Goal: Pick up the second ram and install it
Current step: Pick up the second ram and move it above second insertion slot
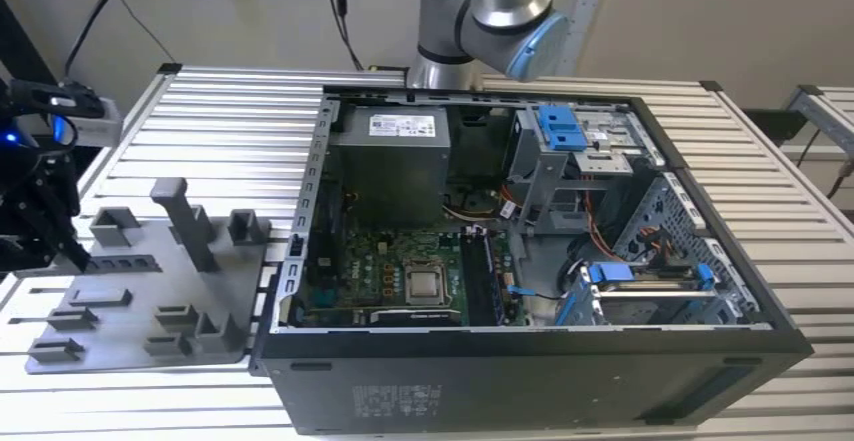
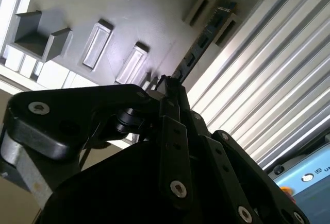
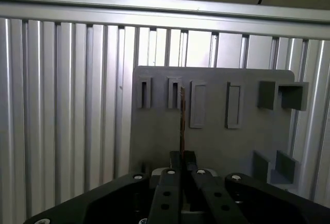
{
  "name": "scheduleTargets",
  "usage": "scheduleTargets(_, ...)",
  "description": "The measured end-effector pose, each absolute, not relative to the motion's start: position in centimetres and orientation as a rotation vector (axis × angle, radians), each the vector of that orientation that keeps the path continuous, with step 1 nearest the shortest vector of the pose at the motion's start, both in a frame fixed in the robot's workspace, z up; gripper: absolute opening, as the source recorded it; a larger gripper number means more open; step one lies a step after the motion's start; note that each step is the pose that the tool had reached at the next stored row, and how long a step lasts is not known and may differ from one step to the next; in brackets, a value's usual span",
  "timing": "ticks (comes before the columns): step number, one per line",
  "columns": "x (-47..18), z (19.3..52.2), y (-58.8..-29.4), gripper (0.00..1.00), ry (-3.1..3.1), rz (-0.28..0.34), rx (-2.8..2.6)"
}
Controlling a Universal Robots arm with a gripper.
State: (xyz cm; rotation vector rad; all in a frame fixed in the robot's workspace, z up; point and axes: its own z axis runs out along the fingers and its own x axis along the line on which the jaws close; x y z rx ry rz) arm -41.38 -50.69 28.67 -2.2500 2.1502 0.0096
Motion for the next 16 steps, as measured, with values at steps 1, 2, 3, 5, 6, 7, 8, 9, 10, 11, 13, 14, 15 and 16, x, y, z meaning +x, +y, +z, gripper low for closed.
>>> scheduleTargets(1,-41.4,28.8,-50.7,0.14,2.15,0.01,-2.25)
scheduleTargets(2,-41.4,28.9,-50.7,0.14,2.15,0.01,-2.25)
scheduleTargets(3,-41.4,29.1,-50.7,0.14,2.15,0.01,-2.25)
scheduleTargets(5,-41.4,29.3,-50.7,0.14,2.15,0.011,-2.249)
scheduleTargets(6,-41.4,29.4,-50.7,0.14,2.149,0.012,-2.249)
scheduleTargets(7,-41.4,29.5,-50.7,0.14,2.149,0.012,-2.249)
scheduleTargets(8,-41.4,29.6,-50.7,0.14,2.149,0.012,-2.249)
scheduleTargets(9,-41.4,29.7,-50.7,0.14,2.149,0.013,-2.249)
scheduleTargets(10,-41.4,29.8,-50.7,0.14,2.149,0.013,-2.248)
scheduleTargets(11,-41.4,29.9,-50.7,0.14,2.149,0.013,-2.248)
scheduleTargets(13,-41.4,30.1,-50.7,0.14,2.148,0.013,-2.248)
scheduleTargets(14,-41.4,30.2,-50.7,0.14,2.148,0.014,-2.248)
scheduleTargets(15,-41.4,30.3,-50.7,0.14,2.148,0.014,-2.248)
scheduleTargets(16,-41.4,30.4,-50.7,0.14,2.148,0.014,-2.248)
